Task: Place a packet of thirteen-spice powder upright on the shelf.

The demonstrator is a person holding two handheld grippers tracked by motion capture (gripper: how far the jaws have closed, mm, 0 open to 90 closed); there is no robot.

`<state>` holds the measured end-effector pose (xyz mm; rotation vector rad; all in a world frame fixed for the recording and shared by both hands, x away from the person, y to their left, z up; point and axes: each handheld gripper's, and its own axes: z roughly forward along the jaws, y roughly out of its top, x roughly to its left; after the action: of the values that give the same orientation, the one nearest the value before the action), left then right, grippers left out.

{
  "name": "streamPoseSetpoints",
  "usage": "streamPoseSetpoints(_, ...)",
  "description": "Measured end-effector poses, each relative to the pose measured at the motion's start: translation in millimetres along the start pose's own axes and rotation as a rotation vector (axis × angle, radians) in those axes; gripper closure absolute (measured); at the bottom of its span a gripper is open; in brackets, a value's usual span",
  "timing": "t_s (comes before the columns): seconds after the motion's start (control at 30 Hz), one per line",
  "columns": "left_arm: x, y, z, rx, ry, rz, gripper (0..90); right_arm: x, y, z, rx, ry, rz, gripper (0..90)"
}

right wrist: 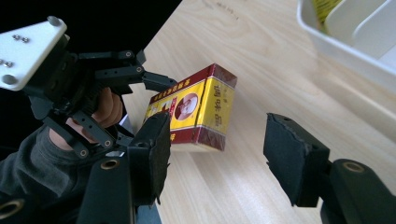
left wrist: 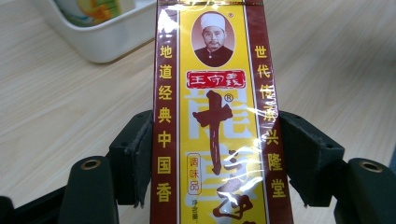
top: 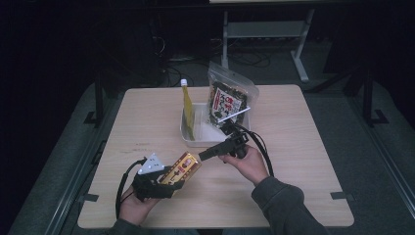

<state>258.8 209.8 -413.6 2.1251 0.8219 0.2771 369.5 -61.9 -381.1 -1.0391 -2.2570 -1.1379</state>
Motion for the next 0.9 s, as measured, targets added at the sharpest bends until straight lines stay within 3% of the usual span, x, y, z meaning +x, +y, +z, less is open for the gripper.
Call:
streamPoseSetpoints(0.3, -9.8, 3.0, 2.3, -0.021, -0.03, 0.027, 32.2, -2.3, 0.8, 13.2, 0.05, 0.036, 0.017, 44.7)
streamPoseSetpoints(0.67, -12.0, 3.9, 2.6, -0.044, -0.047, 0.033, 32.1, -3.3, 1.1, 22.8, 0.103, 0.089, 0.047, 52.8)
streamPoseSetpoints(0.9, -11.4, 2.5, 4.7, -0.029, -0.044, 0.043, 32.0, -6.3, 1.5, 26.1, 0.127, 0.107, 0.11, 56.5)
